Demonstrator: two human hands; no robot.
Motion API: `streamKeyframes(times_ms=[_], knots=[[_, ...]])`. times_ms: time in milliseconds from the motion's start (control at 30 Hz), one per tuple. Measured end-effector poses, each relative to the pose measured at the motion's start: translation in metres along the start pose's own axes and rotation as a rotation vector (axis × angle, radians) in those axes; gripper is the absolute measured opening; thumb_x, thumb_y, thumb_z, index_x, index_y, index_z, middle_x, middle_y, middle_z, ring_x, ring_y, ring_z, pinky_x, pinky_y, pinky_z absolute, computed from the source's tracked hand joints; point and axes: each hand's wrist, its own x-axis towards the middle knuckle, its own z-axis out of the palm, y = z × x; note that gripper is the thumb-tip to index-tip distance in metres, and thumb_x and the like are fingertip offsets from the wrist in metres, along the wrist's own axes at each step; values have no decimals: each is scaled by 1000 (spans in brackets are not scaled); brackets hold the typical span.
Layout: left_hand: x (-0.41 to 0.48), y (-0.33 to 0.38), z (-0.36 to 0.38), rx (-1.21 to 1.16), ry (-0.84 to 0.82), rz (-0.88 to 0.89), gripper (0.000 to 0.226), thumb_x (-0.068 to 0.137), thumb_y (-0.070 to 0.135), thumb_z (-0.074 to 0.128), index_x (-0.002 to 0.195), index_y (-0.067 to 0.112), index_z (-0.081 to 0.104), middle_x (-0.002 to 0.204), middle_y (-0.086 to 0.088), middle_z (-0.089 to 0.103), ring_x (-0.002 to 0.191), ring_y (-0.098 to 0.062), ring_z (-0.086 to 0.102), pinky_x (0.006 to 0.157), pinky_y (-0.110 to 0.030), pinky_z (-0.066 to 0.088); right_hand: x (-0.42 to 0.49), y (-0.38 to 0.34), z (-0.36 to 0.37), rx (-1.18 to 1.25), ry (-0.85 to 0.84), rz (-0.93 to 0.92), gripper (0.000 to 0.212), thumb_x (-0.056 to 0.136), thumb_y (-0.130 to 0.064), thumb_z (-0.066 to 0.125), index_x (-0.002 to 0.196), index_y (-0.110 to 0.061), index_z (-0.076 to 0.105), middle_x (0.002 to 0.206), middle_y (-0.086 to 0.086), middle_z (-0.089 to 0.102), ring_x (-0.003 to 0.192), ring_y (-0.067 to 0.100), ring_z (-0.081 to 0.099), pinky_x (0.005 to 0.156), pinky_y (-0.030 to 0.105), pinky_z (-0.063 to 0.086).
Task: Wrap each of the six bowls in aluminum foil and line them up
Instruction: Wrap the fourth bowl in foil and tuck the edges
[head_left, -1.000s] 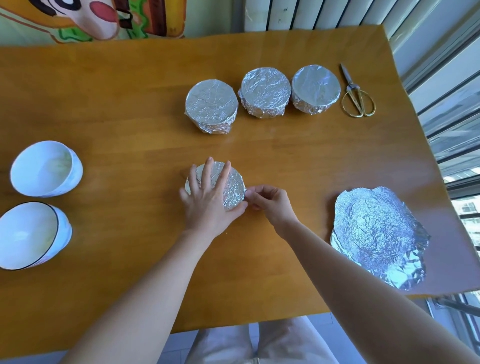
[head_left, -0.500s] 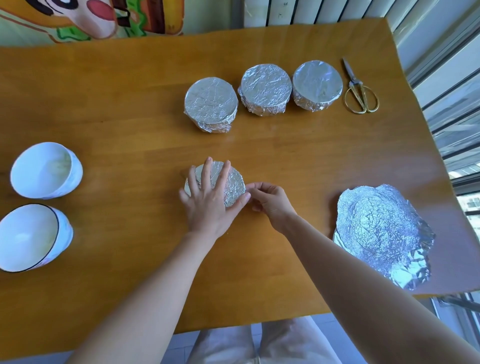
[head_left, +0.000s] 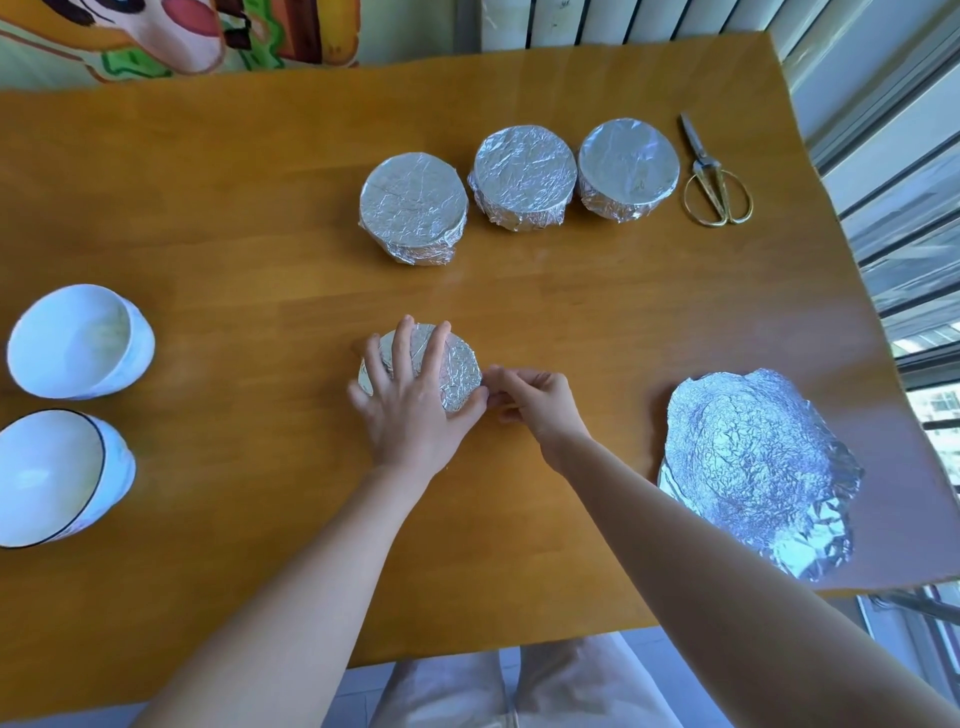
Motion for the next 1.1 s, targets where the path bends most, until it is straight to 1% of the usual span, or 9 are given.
streamKeyframes(times_ms=[100, 200, 367, 500, 733, 833, 933, 1033, 1100], knots=[[0, 0, -1, 2, -5, 3, 78, 79, 76, 30, 149, 40, 32, 159, 1, 26, 142, -36, 24, 94, -55, 33, -1, 0, 2, 74, -12, 93, 19, 84, -27, 77, 73, -12, 71, 68, 3, 65, 64, 11, 57, 58, 20, 45], [-1, 0, -1, 1, -9, 6, 77, 80, 75, 30, 149, 40, 31, 160, 1, 25, 142, -36, 23, 95, -55, 33, 3, 1, 5, 203, -38, 272, 17, 77, -28, 81, 69, -17, 69, 65, 0, 61, 56, 12, 46, 49, 20, 35], [-1, -1, 0, 3, -15, 12, 76, 82, 75, 33, 150, 40, 29, 160, 1, 25, 143, -36, 23, 96, -57, 33, 8, -2, 8, 547, -16, 596, 19, 85, -14, 75, 69, -12, 65, 59, -3, 56, 43, 2, 48, 33, 9, 29], [0, -1, 0, 3, -24, 9, 76, 82, 76, 33, 150, 40, 29, 160, 1, 25, 143, -36, 23, 96, -57, 33, 10, 0, 12, 579, 4, 667, 16, 84, -17, 77, 74, -12, 65, 63, -4, 53, 40, 2, 47, 30, 9, 30], [0, -2, -5, 2, -87, -3, 83, 79, 81, 24, 152, 42, 23, 162, 1, 19, 145, -35, 17, 99, -60, 32, 8, 2, 10, 337, 64, 509, 9, 86, -15, 75, 80, -11, 70, 55, -4, 57, 42, 3, 49, 36, 14, 35], [0, -3, -10, -55, -153, 10, 89, 75, 87, 17, 154, 46, 15, 165, 3, 5, 150, -35, 3, 107, -74, 11, 3, 1, 7, 292, 65, 383, 11, 91, -12, 67, 98, -6, 73, 63, -2, 62, 49, 5, 54, 43, 16, 42], [1, -3, -19, -166, -125, -8, 84, 79, 84, 14, 154, 47, 16, 166, 4, -3, 151, -35, -6, 107, -76, -4, -1, 1, 5, 227, 43, 268, 18, 95, -11, 59, 108, -6, 71, 76, -1, 69, 59, 7, 57, 51, 17, 47], [6, -7, -27, -272, -90, -96, 79, 83, 77, 13, 154, 44, 21, 166, 3, 2, 152, -34, -2, 111, -72, -3, -6, 5, 6, 190, -9, 192, 22, 95, -8, 56, 112, -5, 69, 90, 4, 69, 75, 13, 61, 57, 18, 50], [9, -13, -28, -373, -106, -173, 74, 90, 70, 21, 156, 37, 21, 164, -2, 14, 149, -33, 14, 116, -61, 11, -6, 9, 7, 169, -26, 161, 23, 94, -8, 56, 112, -5, 70, 95, 6, 69, 85, 17, 63, 64, 20, 51]])
